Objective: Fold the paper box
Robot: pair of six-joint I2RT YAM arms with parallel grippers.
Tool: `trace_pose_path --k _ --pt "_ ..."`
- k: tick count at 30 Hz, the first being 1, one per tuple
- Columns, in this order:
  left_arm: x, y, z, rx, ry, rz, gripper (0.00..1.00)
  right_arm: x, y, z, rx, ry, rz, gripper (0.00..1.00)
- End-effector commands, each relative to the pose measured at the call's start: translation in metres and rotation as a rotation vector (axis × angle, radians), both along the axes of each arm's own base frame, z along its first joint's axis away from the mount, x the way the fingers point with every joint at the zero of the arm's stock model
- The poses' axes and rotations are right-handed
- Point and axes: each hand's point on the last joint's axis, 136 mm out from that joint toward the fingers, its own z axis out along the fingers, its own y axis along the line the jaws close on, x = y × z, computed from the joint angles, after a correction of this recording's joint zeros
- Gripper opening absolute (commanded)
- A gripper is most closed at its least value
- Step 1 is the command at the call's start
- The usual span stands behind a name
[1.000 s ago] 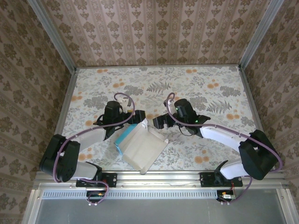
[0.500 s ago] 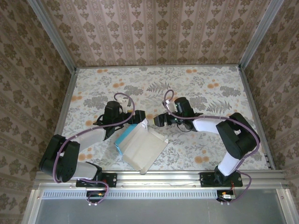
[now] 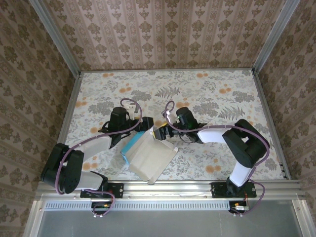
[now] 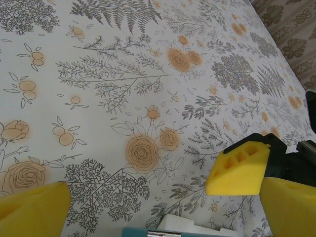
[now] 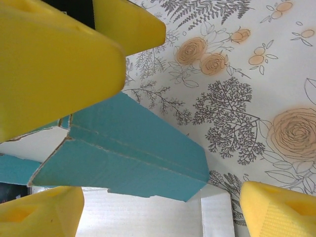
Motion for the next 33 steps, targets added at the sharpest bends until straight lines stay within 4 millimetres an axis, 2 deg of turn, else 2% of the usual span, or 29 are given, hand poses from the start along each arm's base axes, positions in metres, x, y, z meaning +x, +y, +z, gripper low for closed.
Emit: trace_pose_path --k 1,7,11,13,19,26,33 --pt "-0.011 0.009 -0.018 0.051 0.046 -0.004 0.98 0.005 0.007 0.002 0.004 -0.041 -0.011 0.82" --pt "-0.015 0.005 -0.015 0.034 0.053 -0.033 0.98 0.012 0.012 0.003 -0.001 -0.088 -0.030 0.72" --pt "-0.017 0.005 -0.014 0.041 0.054 -0.040 0.98 -0.003 0.015 0.012 0.032 -0.090 0.023 0.70" --pt "-0.012 0.014 -0.014 0.043 0.054 -0.013 0.98 -0.012 0.010 0.012 0.030 -0.088 0.035 0.69" --pt "-0.012 0.016 -0.016 0.044 0.057 -0.011 0.98 -0.026 -0.003 0.012 -0.001 -0.102 0.049 0.65" --pt "-0.012 0.015 -0.015 0.042 0.056 -0.012 0.98 -0.017 -0.011 0.011 -0.017 -0.114 0.046 0.56" --pt "-0.012 0.016 -0.016 0.048 0.061 -0.011 0.98 -0.001 -0.003 0.005 -0.038 -0.129 0.052 0.51"
